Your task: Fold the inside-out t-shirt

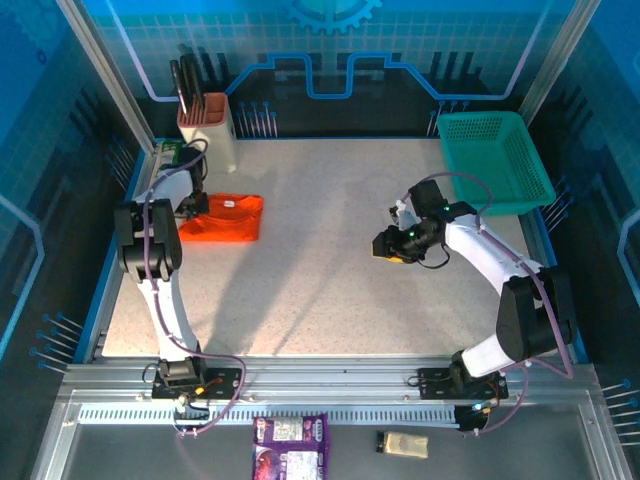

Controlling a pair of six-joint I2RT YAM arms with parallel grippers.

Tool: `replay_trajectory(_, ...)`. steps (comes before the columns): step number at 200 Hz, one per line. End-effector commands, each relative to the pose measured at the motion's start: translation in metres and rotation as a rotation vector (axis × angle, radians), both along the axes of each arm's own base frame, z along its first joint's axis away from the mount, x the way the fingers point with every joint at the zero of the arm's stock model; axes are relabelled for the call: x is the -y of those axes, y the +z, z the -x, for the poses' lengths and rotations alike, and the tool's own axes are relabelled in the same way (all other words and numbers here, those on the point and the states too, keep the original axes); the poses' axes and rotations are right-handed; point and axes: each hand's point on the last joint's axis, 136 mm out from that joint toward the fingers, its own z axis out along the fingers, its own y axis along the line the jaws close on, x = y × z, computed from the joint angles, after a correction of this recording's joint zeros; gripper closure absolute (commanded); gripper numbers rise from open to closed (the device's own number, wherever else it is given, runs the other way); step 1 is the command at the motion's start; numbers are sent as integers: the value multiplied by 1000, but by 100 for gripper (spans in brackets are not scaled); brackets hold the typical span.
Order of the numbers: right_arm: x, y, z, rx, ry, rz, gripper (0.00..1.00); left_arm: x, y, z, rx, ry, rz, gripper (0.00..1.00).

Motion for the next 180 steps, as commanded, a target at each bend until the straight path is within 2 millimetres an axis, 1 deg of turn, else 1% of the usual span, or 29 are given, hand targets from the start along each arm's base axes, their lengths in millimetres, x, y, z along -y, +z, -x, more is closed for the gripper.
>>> replay_trajectory(1,-3,11,-4,-5,13,-33,57,-29,8,-18,-22,-60,-140,99)
replay_trajectory(22,-3,15,-8,1,14,-31,57,-49,5,-27,-46,-73,-199,99)
replay_trajectory(49,-2,20,-13,15,19,-23,57,-67,5,-33,-34,-80,-233,96)
replay_trajectory(69,-3,21,-18,21,24,-19,57,-84,6,-34,-18,-51,-238,95)
replay_trajectory(89,0,16,-18,11,21,-8,57,-97,5,-36,-16,-28,-239,95)
replay_trajectory(97,1,15,-19,12,18,-3,57,-100,3,-35,-27,-19,-234,95)
replay_trajectory(109,4,14,-19,13,13,4,57,-110,5,-31,-33,24,-233,95)
replay_trajectory(122,6,15,-20,18,6,3,57,-113,5,-29,-27,46,-216,94)
replay_trajectory(140,11,14,-21,24,-7,10,57,-114,8,-29,-17,49,-216,92)
replay_trajectory(156,18,14,-22,35,-21,29,57,-115,18,-30,3,65,-222,90)
replay_trajectory(180,34,19,-29,86,-50,86,55,-112,39,-30,56,83,-213,77)
